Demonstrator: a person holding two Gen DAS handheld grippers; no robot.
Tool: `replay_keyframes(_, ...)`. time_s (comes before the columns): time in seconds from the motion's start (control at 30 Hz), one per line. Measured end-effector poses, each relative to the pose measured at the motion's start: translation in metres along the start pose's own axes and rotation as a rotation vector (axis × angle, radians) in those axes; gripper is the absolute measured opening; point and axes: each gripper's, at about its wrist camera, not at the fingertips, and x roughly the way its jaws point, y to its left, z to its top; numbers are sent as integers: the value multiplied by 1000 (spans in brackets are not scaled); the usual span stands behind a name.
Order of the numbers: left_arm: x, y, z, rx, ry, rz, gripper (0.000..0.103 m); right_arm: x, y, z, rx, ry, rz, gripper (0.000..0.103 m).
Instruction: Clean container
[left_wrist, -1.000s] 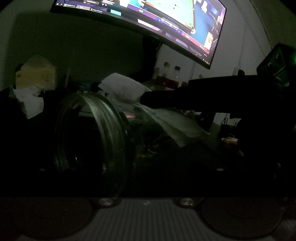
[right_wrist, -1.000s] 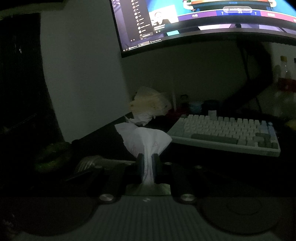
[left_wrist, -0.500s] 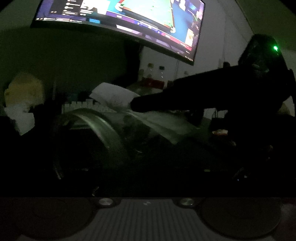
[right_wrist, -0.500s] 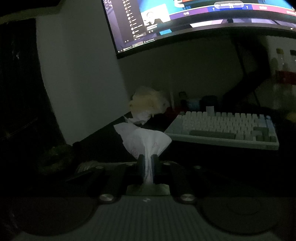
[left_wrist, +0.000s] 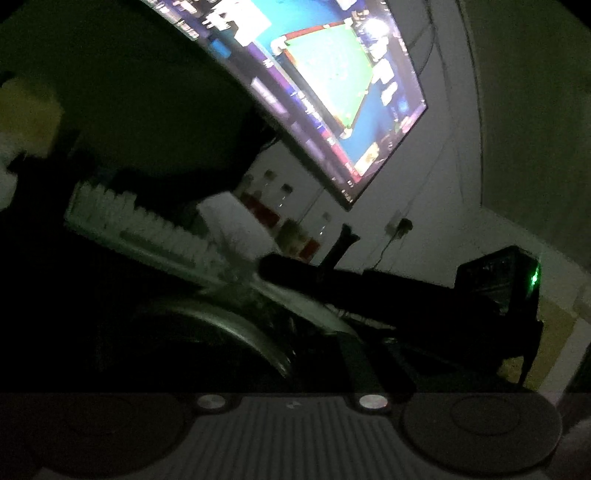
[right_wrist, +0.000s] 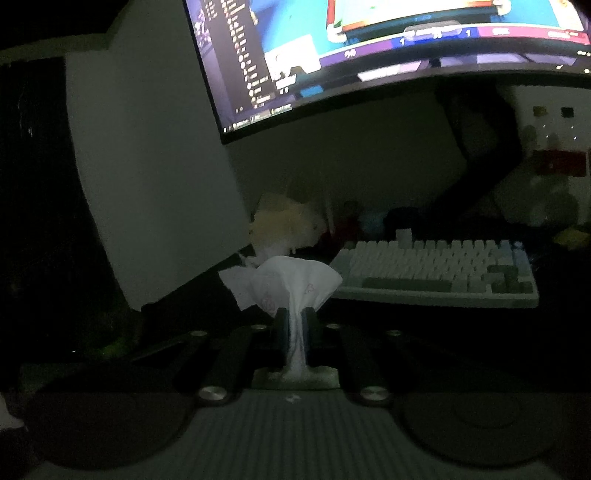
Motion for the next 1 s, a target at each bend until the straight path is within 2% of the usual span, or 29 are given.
replay_keyframes(0.03, 1, -3, 1, 13, 1, 13, 7, -2, 0, 1, -1, -4, 1, 10)
replay_keyframes(0.17, 3, 0, -5, 22, 27, 58, 19, -5, -1, 2, -7, -6, 5, 10)
replay_keyframes(0.27, -7, 5, -11, 16, 18, 48, 20, 0, -2, -1, -6, 10, 3, 10)
replay_keyframes(0.33, -13, 1, -9, 58, 6, 59, 37, 5, -2, -3, -2, 27, -1, 10)
replay_keyframes(0.37, -15, -1, -9, 81, 1, 66, 54, 8, -2, -4, -1, 35, -1, 10)
replay_keyframes(0.4, -18, -3, -9, 95, -4, 68, 61, 11, -2, -6, -2, 43, 1, 10)
replay_keyframes(0.5, -24, -7, -12, 145, 5, 43, 63, 18, 0, -9, -4, 61, 10, 10)
replay_keyframes(0.6, -23, -10, -18, 202, 38, 58, 65, 21, 0, -11, -6, 64, 13, 10)
replay_keyframes(0.8, -7, -13, -28, 304, 113, 158, 66, 26, -3, -11, -4, 70, 8, 10)
replay_keyframes(1.0, 0, 2, -30, 258, 131, 203, 66, 37, 1, -4, -45, 91, 22, 10)
